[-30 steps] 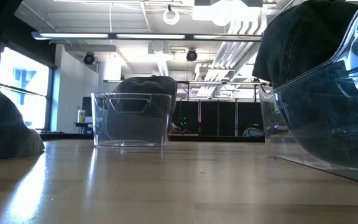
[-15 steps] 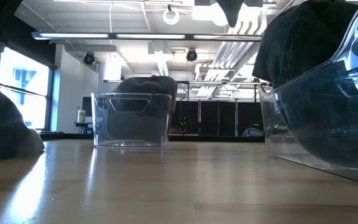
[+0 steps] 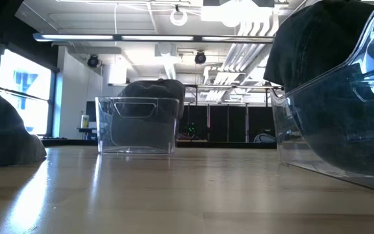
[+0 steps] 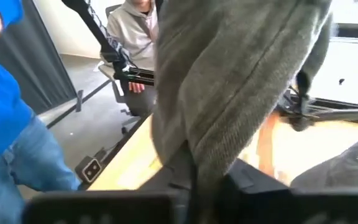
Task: Pick & Place hat
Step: Put the dark gray cap into the bottom transparent bin
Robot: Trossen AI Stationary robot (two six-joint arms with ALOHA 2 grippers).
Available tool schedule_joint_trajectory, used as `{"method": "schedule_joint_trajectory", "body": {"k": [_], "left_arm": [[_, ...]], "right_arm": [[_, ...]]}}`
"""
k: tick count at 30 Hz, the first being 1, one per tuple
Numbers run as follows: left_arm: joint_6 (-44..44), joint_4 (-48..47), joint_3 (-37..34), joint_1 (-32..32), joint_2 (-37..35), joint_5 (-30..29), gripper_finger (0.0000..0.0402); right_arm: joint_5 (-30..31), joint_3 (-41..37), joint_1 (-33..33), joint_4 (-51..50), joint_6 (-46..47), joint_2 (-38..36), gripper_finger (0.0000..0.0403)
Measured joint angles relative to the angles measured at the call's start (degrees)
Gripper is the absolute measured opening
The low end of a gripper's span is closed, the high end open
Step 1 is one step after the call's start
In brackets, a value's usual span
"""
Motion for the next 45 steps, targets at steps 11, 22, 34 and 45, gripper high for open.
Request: {"method": "schedule_joint_trajectory", "body": {"k": [11,22,34,45], "left_arm": [[-1.02,0.59,0.05,0.78,0.86,1.56,0.0088],[3.40,1.27,0.02,4.41,4.43,0.24,0.0328],[6.41,9.77,0.12,-1.66,6.40,-22.90,0.0343],[4.92,15.84,0.05,-1.63,11.81,-13.43,0.0344]], "right_arm": [[-0.83,0.00,0.14,-3.27,18.69,-9.24,0.0009],[6.96,6.94,0.20,-18.48,17.54,-9.32,0.0004],[9.37,11.95,0.17,-23.28,11.00,-5.26,0.0003],[3.29,11.98,1.67,-21.65,5.82,-5.18,0.0003]]}}
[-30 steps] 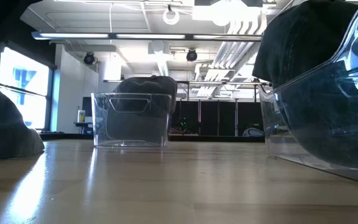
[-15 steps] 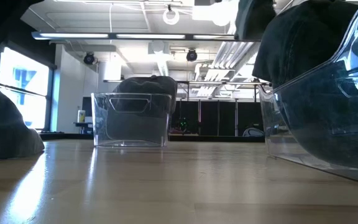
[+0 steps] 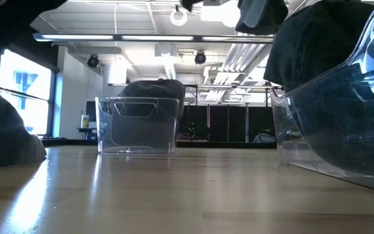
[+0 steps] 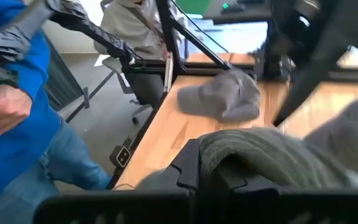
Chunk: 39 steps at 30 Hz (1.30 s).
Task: Pick & Place hat
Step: Put the dark gray cap into the bottom transparent bin
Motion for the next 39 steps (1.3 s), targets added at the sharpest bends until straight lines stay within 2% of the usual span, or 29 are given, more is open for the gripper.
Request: {"method": "schedule_joint_trajectory", "body": {"k": [6,11,14,22,24,27,30,34,39], "left_arm": [[-9.42,6.97,0.18,-1.37,4.10,8.50,0.0344],[-21.61,10.78,-0.28,-1.62,5.22,26.66,0.0344],[-26.16,11.24,0.06,-2.08,4.52,32.50,0.0344],[-26.95,10.73,-0.05,-2.45,-1.44,31.53,0.0344],[-24.61,10.63,-0.05,-2.02,-3.36,28.83,0.0344],[-19.72,10.12,0.01,-1.65,-4.78,21.52,0.0344],[-18.28,9.13,-0.03,-1.52,-4.90,16.87,0.0343],[-16.67,4.82,-0.03,-1.56,-4.73,15.52,0.0343],[-8.61,-1.06,-0.16,-2.28,-3.83,12.66,0.0343]], "right_arm": [[-0.32,0.00,2.16,3.88,-1.83,-0.08,0.0004],[1.83,0.00,2.57,3.15,0.14,-1.73,0.0003],[4.17,0.00,2.59,2.77,0.67,-3.27,0.0003],[8.79,0.02,2.59,-0.05,5.42,-6.08,0.0003],[9.28,0.02,2.59,-0.02,5.80,-6.04,0.0004],[9.52,0.02,2.59,0.22,5.41,-5.51,0.0007],[9.58,0.02,2.59,0.23,4.28,-5.05,0.0003],[10.12,0.02,2.59,0.23,3.77,-4.97,0.0005],[11.51,0.02,2.59,0.21,3.57,-5.18,0.0004]]}}
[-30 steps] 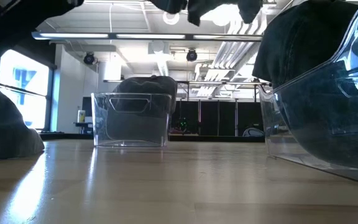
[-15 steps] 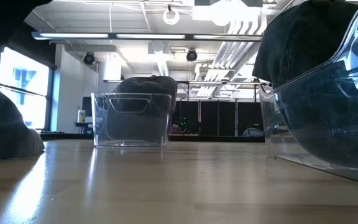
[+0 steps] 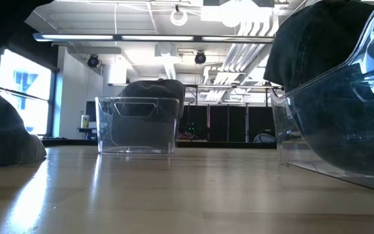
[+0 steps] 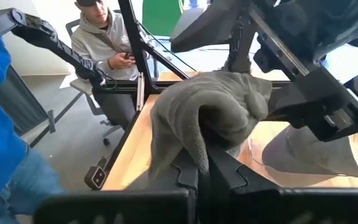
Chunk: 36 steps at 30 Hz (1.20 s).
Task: Pick & Place hat
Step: Put the dark gray cap into the bottom transparent bin
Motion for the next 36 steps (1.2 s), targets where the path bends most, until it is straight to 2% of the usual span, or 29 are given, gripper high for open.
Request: {"method": "schedule_joint_trajectory", "body": {"k": [5,11,14,17,21,23,27,31,36], "left_arm": [[4.10,-2.99,0.02,-1.65,-0.13,-0.88,0.0330],[5.03,-5.39,0.04,-2.91,-0.13,-2.80,0.0265],[4.13,-6.75,0.04,-2.81,-0.13,-5.11,0.0217],[2.62,-5.54,0.04,-2.73,-0.13,-7.21,0.0152],[-0.69,-4.78,0.05,-2.79,-1.16,-7.34,0.0041],[-0.68,-4.31,0.19,-2.78,-1.51,-7.30,0.0012],[0.02,-4.01,-0.04,-2.28,-3.01,-6.95,0.0031],[4.49,-3.03,0.27,-1.93,-3.77,-6.09,0.0036],[5.87,-3.90,0.03,-1.30,-4.16,-6.65,0.0036]], "right_arm": [[0.17,0.00,0.00,0.00,-1.09,0.00,0.0006],[3.73,0.00,0.00,0.40,-2.36,-0.12,0.0003],[6.55,0.00,0.00,0.42,-2.37,-0.62,0.0005],[8.16,0.00,-0.02,0.46,-2.10,-1.29,0.0007],[6.39,0.00,0.16,0.48,-1.12,-2.06,0.0003],[4.82,0.00,0.90,0.52,0.32,-2.43,0.0004],[0.55,0.00,2.97,0.44,1.26,-2.09,0.0016],[-3.01,0.00,4.27,0.48,4.79,-0.36,0.0033],[-3.00,-0.02,3.22,0.76,8.49,0.99,0.0096]]}}
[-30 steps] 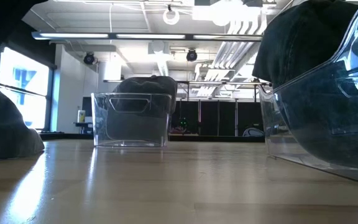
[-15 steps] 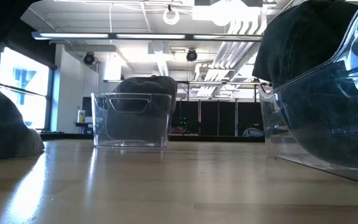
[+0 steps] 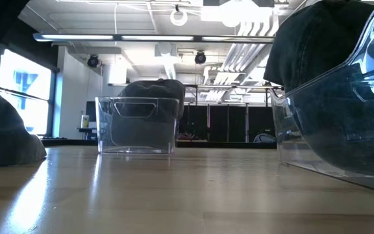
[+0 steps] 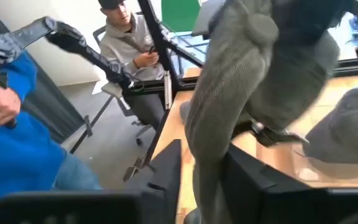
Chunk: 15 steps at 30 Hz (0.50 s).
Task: Pick & Place hat
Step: Put the dark gray cap into the bottom transparent bin
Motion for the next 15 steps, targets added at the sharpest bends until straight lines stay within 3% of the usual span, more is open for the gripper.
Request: {"method": "schedule_joint_trajectory", "body": {"k": [8,11,15], "left_arm": [[0.15,0.00,0.10,0.05,-0.04,-0.98,0.0036],[1.49,-0.05,0.10,0.05,-0.04,-1.92,0.0036],[3.39,-1.39,0.10,0.07,-0.04,-4.17,0.0036]], "right_arm": [[1.48,0.00,-4.88,1.55,0.01,1.46,0.0236],[-3.05,0.00,-6.43,3.73,0.98,3.68,0.0263],[-11.60,0.00,-7.11,9.59,3.03,6.42,0.0266]]}}
